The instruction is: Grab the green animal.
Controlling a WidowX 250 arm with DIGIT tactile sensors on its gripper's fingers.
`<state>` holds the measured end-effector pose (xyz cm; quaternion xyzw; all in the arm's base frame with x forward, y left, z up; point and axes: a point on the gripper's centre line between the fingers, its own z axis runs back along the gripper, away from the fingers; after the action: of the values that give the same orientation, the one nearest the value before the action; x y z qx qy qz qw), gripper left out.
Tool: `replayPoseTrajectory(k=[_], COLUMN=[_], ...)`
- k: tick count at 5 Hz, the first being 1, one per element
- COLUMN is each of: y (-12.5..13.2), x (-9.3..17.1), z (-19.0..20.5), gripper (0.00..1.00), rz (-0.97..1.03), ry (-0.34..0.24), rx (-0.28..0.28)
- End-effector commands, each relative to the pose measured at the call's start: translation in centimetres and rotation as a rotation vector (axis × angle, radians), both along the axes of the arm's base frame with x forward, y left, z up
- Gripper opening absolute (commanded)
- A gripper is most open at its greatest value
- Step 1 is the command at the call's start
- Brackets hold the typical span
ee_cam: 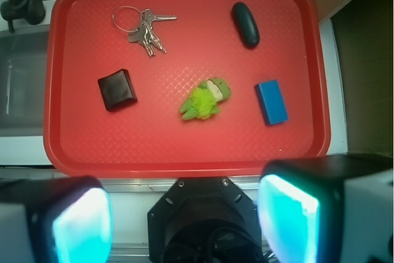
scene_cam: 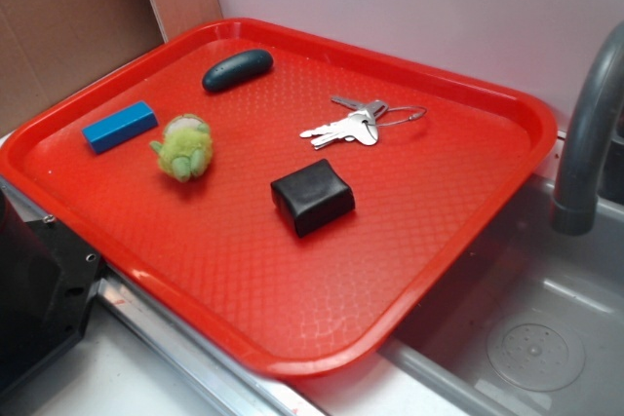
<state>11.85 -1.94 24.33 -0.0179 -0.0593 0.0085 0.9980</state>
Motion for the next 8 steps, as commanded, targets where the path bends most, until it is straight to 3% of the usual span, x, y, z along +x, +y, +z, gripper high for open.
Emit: replayPoseTrajectory(k=[1,2,3,4,5,6,7,8], y=[0.0,0.2,0.8,2.5,2.5,-0.2,-0.1,2.0], x=[0.0,4.7,7.8,10.8,10.0,8.7,8.5,9.8], z=[0.0,-0.7,-0.8,-2.0,-3.8,-4.9,-5.0,-6.6], gripper=[1.0,1.0,1.0,1.0,1.0,1.0,1.0,1.0], rz=[0.0,0.074,0.161,0.41,0.642,0.612,0.499,0.333], ry=[0.0,0.022,0.022,0.063,0.133,0.098,0.079,0.04], rx=[0.0,0.043,0.04,0.076,0.057,0.104,0.058,0.053])
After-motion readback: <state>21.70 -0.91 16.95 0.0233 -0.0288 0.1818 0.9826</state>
